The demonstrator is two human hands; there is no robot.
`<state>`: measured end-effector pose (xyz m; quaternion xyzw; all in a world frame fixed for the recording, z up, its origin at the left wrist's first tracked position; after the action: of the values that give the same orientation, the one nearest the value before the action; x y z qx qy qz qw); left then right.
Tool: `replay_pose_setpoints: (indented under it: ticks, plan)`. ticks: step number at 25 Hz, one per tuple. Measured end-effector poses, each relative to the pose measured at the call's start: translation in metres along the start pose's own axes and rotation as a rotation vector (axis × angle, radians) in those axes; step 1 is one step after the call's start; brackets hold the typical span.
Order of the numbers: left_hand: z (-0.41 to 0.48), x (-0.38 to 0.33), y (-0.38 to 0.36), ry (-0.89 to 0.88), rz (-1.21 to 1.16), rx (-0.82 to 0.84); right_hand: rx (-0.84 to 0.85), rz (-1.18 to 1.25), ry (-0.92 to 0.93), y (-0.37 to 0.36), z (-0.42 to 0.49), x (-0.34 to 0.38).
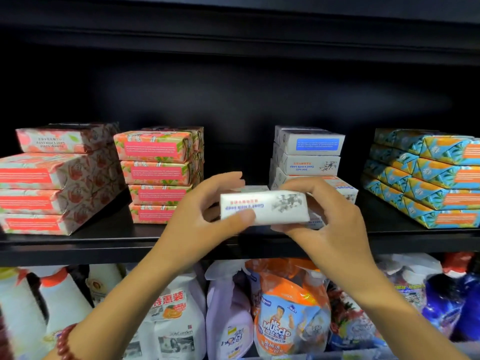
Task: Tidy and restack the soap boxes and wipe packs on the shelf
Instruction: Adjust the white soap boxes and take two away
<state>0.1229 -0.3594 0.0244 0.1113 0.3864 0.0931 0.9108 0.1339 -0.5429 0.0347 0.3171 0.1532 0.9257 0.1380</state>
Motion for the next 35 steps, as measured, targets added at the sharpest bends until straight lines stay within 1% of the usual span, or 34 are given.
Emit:
replay_pose_setpoints:
  ticks: [2,4,6,8,12,14,16,18,20,24,29,35]
  plan:
    - [0.003,0.004,0.001,0.061,-0.027,0.011,-0.047,-0.053,0.161,-0.005,-0.004,0.002]
    - [0.004,0.003,-0.002,0.035,-0.027,0.054,-0.076,-0.075,0.222,-0.009,-0.006,-0.001]
    - [0.003,0.002,-0.002,0.011,-0.012,0.038,-0.07,-0.1,0.211,-0.011,-0.006,-0.006]
    - [0.004,0.001,0.001,-0.013,0.028,-0.019,-0.069,-0.142,0.185,-0.01,-0.009,-0.012]
    - [0.012,0.008,0.007,0.007,0.172,-0.191,-0.195,-0.229,0.088,0.001,-0.014,-0.024]
    - [0.016,0.013,0.004,0.015,0.246,-0.243,-0.157,-0.284,0.06,-0.002,-0.02,-0.03]
    - [0.019,0.015,0.0,-0.01,0.321,-0.267,-0.053,-0.389,0.056,-0.009,-0.025,-0.035]
    - [0.025,0.015,-0.005,-0.042,0.398,-0.259,0.051,-0.507,0.051,-0.018,-0.03,-0.042]
    - [0.031,0.018,-0.007,-0.06,0.492,-0.256,0.099,-0.571,0.042,-0.022,-0.033,-0.047]
    - [0.04,0.034,-0.008,-0.045,0.603,-0.288,0.105,-0.607,0.046,-0.023,-0.032,-0.049]
    - [0.043,0.038,-0.009,-0.096,0.811,-0.228,0.103,-0.592,0.052,-0.023,-0.033,-0.049]
    - [0.047,0.037,-0.012,-0.085,0.819,-0.182,0.131,-0.594,0.059,-0.023,-0.033,-0.048]
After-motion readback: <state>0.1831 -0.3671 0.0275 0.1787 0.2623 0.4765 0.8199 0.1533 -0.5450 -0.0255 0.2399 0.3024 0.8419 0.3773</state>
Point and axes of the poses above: each hand's wrist, its own z-axis towards the middle knuckle, its own y-axis out of the back of the hand, x = y × z, the point moved 4 cm from there along z, towards the middle knuckle, and after that the axes turned 9 degrees about -y, right-handed, at the moved point
